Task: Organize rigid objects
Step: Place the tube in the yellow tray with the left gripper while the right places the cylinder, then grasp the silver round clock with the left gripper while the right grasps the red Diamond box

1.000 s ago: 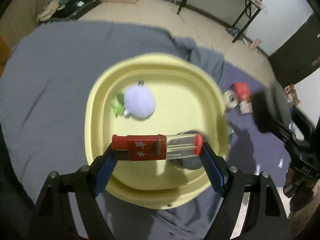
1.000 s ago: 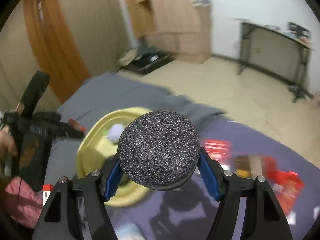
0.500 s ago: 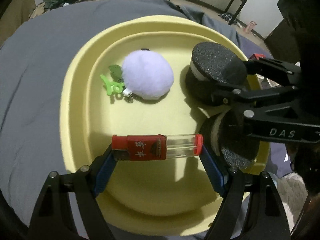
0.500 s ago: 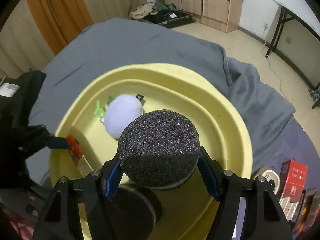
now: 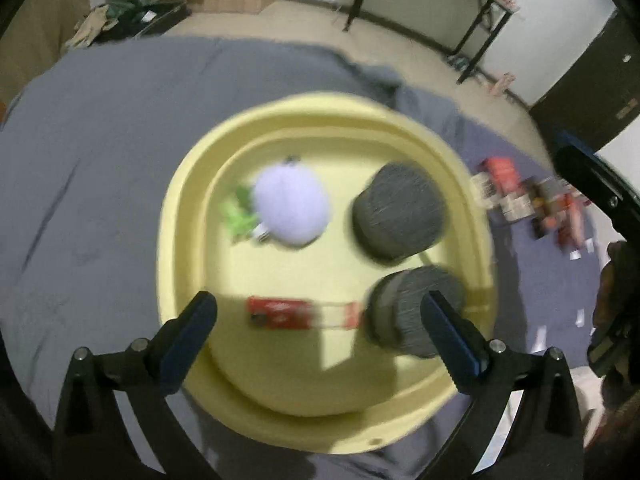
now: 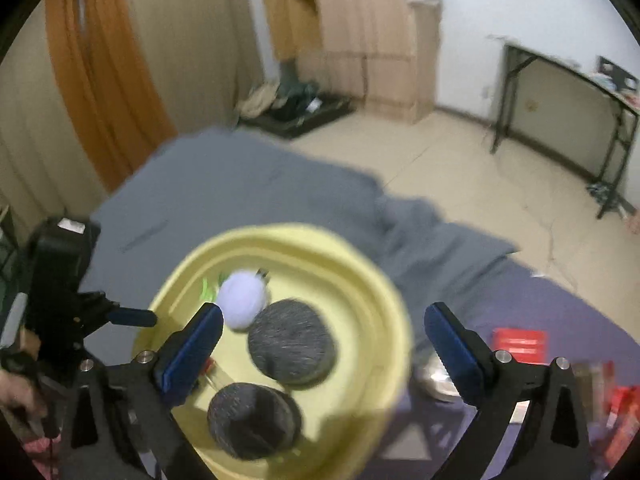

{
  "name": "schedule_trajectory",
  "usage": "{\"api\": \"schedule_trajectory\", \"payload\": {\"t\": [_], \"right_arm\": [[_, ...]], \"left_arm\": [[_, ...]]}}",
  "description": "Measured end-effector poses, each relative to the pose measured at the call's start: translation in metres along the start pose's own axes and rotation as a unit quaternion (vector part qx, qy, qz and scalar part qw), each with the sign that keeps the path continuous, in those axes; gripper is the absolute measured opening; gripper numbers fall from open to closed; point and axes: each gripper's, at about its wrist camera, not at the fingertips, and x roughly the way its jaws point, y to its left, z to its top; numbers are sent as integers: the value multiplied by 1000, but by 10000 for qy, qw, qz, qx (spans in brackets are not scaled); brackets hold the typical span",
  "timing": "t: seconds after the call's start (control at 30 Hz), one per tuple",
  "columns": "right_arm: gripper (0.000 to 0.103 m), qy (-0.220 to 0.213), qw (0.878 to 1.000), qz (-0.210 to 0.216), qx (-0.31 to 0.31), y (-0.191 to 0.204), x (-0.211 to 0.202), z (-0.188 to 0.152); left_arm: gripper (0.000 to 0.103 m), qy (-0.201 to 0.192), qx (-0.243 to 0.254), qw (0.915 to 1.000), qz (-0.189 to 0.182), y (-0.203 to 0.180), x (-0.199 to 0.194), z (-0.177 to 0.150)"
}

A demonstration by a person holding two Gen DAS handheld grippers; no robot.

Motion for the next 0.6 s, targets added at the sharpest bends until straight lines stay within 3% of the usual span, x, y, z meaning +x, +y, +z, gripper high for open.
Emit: {"api": "schedule_trajectory", "payload": {"t": [0.17, 0.3, 0.37, 0.47, 0.53, 0.6], "right_arm": [[103, -444, 9945, -795, 523, -83, -84, -20], [103, -105, 9815, -1636, 989, -169, -128, -63], [103, 65, 9762, -1850, 1130, -199, -140, -88], [103, 273, 9644, -1837, 1883, -241, -148, -124], [103, 91, 9533, -1596, 2563, -264, -149, -141], [103, -126, 9495, -1456, 2776, -270, -152, -147]], "left_arm": [[103, -50, 348, 9994, 12, -79, -5, 31], [103, 92, 687, 9976, -82, -143, 17, 57], [103, 534, 786, 9955, -46, -161, 44, 68], [96, 753, 700, 9946, 99, -173, 73, 72], [95, 667, 813, 9943, 178, -179, 82, 76], [94, 655, 895, 9936, 235, -181, 89, 77]]}}
